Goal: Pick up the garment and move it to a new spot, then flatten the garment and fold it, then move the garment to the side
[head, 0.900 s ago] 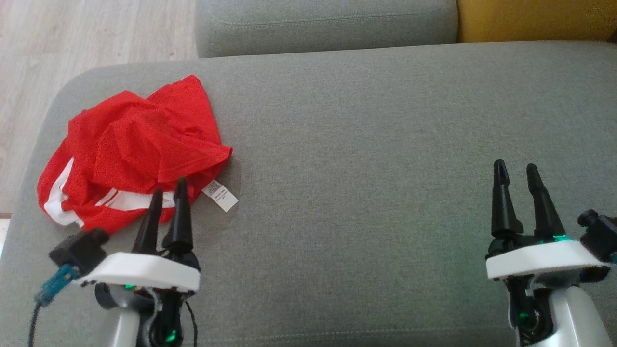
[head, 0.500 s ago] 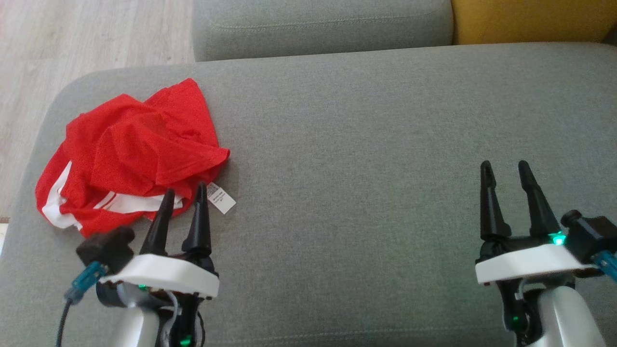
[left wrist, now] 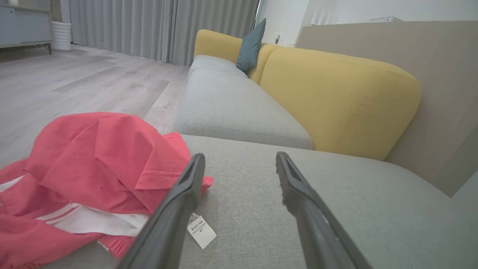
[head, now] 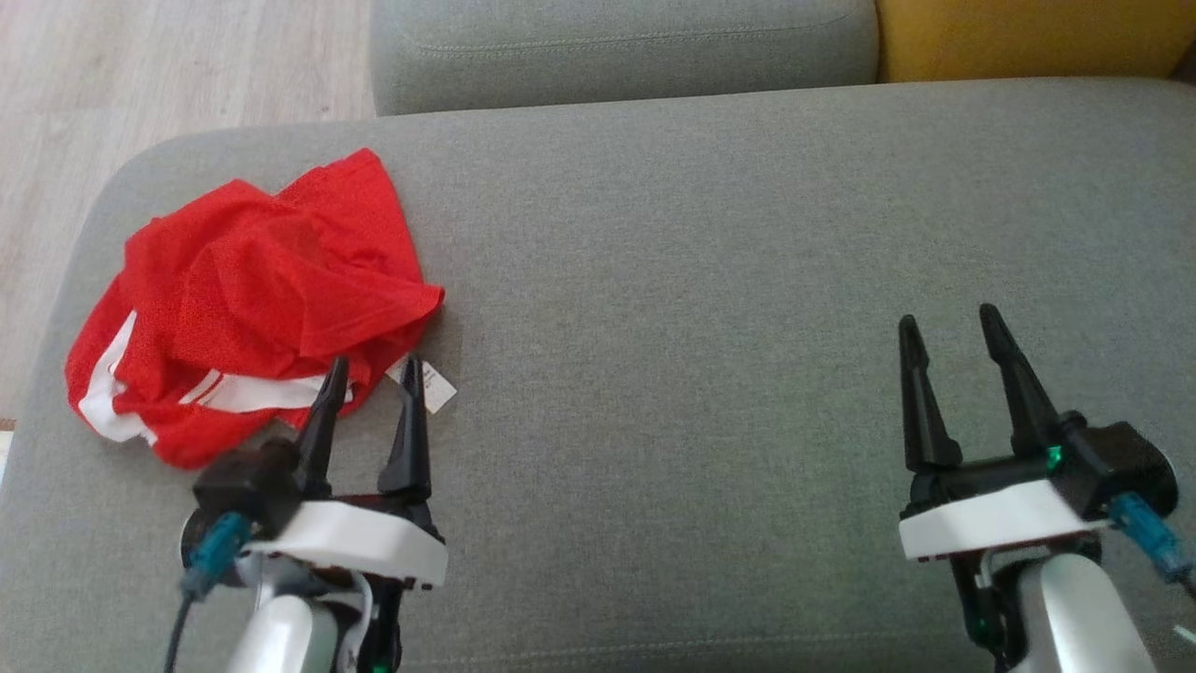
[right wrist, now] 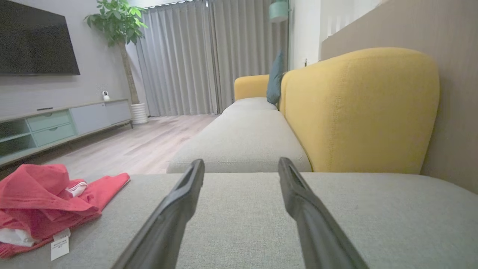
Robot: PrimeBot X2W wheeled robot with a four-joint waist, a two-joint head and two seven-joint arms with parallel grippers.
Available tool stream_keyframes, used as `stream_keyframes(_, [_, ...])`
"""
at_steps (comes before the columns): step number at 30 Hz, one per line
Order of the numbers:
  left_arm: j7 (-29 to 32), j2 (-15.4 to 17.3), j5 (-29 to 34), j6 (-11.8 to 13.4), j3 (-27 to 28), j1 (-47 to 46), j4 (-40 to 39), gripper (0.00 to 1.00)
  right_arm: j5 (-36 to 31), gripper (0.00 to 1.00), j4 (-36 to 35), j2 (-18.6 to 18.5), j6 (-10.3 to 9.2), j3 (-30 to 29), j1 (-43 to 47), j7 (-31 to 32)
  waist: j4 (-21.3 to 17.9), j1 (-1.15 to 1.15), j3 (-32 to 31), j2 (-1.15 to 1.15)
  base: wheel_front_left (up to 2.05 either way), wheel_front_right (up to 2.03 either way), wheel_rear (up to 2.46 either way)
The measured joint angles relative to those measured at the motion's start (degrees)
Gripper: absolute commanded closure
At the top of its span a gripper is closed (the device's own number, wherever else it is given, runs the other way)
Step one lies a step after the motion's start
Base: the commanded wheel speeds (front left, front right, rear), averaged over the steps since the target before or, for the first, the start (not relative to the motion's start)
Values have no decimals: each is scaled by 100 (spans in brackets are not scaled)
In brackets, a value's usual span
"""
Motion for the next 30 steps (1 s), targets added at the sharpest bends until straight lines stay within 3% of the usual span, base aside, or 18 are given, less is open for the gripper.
stream_keyframes(7, [-107, 82, 549, 149, -297, -16, -54, 0, -466, 0, -81, -1, 0, 88, 0, -113, -1, 0, 22, 0, 0, 0, 0])
stream_keyframes(15, [-231, 66, 719, 199, -291, -22, -162, 0, 164, 0, 58, -4, 0, 69, 3, -214, 11, 0, 26, 0, 0, 0, 0])
stream_keyframes(21, [-359, -29, 866, -8, -226, 0, -75, 0, 893, 0, 421, -8, 0, 180, 11, -318, 13, 0, 7, 0, 0, 0, 0])
stream_keyframes(30, [-420, -142, 1149, -222, -76, 43, 66, 0, 822, 0, 606, -8, 0, 253, 8, -432, -8, 0, 0, 0, 0, 0, 0])
